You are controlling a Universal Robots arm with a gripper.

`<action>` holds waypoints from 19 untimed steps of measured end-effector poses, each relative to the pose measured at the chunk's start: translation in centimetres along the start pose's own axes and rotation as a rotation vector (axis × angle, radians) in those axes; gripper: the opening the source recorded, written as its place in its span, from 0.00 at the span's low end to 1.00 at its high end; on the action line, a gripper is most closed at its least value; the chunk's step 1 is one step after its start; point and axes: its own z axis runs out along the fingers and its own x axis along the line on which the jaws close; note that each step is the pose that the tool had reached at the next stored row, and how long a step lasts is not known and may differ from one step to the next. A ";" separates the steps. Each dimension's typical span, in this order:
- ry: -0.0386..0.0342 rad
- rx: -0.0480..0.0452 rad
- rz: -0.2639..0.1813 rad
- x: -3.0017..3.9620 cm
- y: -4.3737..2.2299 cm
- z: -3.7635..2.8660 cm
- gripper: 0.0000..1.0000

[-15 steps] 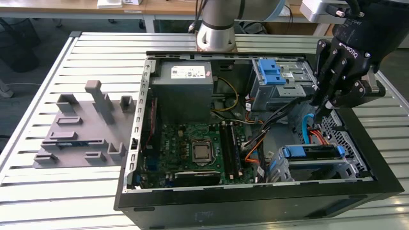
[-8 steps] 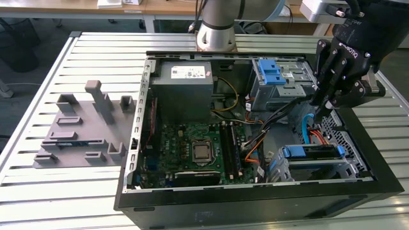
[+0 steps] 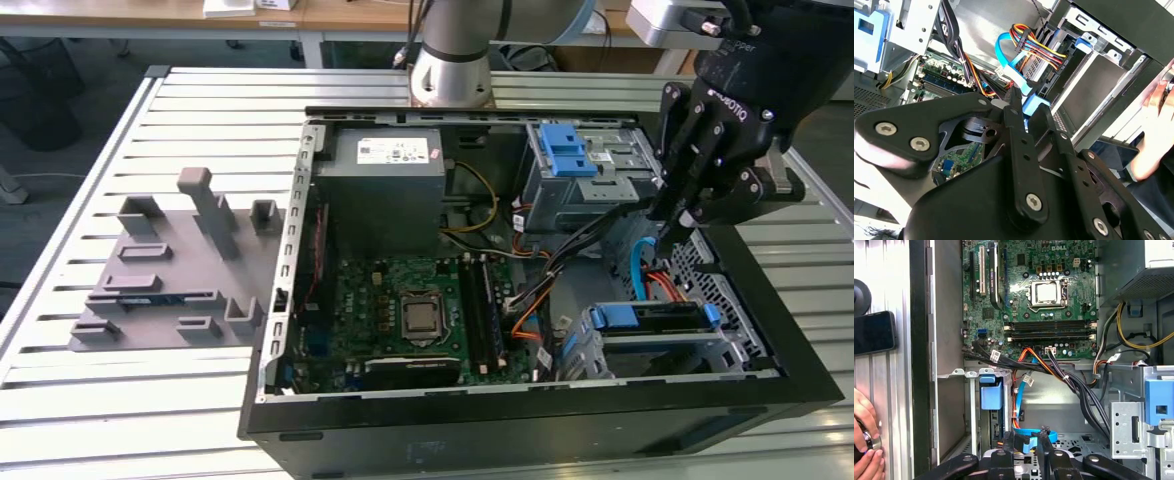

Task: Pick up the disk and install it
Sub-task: 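Insert the second disk wire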

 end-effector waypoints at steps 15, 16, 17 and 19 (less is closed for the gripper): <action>0.0006 0.0001 0.000 0.00 0.00 0.00 0.11; 0.0006 0.0001 0.000 0.00 0.00 0.00 0.11; 0.0007 0.0001 0.000 0.00 0.04 0.00 0.11; 0.0001 0.0001 0.000 0.02 0.49 0.00 0.11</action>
